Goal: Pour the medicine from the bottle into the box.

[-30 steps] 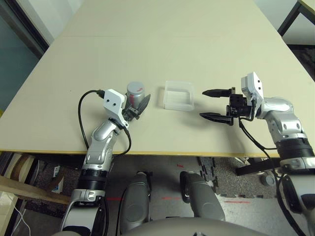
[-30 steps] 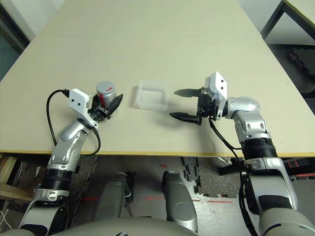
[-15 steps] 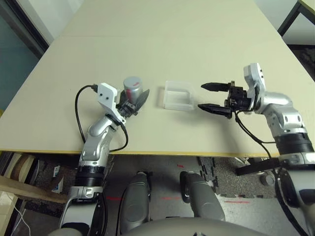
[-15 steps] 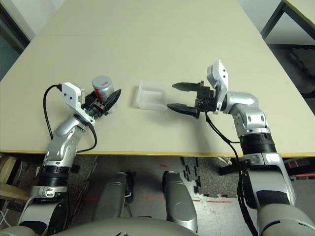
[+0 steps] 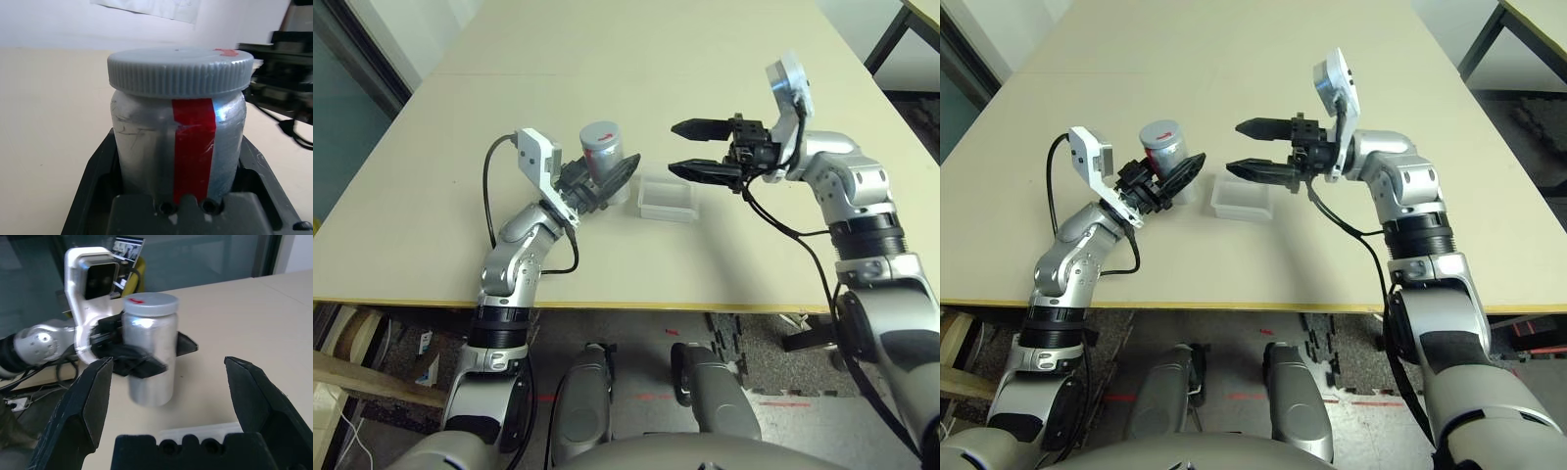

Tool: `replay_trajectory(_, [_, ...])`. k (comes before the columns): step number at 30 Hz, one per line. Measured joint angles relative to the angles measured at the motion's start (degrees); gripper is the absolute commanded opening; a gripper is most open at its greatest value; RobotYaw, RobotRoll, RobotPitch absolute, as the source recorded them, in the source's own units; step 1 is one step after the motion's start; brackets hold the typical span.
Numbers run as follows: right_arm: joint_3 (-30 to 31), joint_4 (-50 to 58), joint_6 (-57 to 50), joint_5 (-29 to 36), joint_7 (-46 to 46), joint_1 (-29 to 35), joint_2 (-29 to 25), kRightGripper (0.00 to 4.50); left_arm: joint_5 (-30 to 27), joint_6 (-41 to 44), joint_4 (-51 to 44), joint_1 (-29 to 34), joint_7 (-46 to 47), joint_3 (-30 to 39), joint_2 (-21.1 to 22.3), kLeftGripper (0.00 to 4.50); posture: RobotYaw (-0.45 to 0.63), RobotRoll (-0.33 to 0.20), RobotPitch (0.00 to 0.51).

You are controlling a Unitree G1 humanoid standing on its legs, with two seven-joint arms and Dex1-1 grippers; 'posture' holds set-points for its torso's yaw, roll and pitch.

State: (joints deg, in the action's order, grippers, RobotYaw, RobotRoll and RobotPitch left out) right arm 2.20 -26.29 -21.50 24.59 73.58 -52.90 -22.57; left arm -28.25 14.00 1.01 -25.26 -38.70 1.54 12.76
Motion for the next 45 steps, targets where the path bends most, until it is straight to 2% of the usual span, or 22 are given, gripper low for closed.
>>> replay_trajectory(13, [1.2,-7.5,3.3,-3.2,0.1,-5.1,5.6,4.50,1.4,-0.6,3.4,-1.9,-3.1,-2.1,-0.4,2.71,-0.05,0.000,0.117])
replay_trajectory(24, [2.2,-8.1,5.1,-5.1,2.1,-6.1,6.5,4.50,3.6,-1.5,5.6,-2.9,-6.3,-2.8,1.7,2.71,-0.05,0.000,0.118])
replay_trajectory(39, [2.9,-8.6,5.6,-6.2,3.2,-6.1,7.8,4.50,5.5,-3.0,6.8,-2.9,-7.7,-2.9,1.7,2.71,-0.04,0.000,0.123])
replay_trajectory(42, [3.3,-9.5,6.1,-6.6,3.2,-6.3,8.0,3.90,5.7,-3.1,6.8,-2.9,-7.7,-2.9,1.7,2.71,-0.04,0.000,0.123])
replay_trajectory(45, [3.3,-10.1,6.5,-6.9,3.2,-6.4,8.2,2.85,5.8,-3.1,6.8,-2.9,-7.8,-2.9,1.7,2.71,-0.04,0.000,0.123])
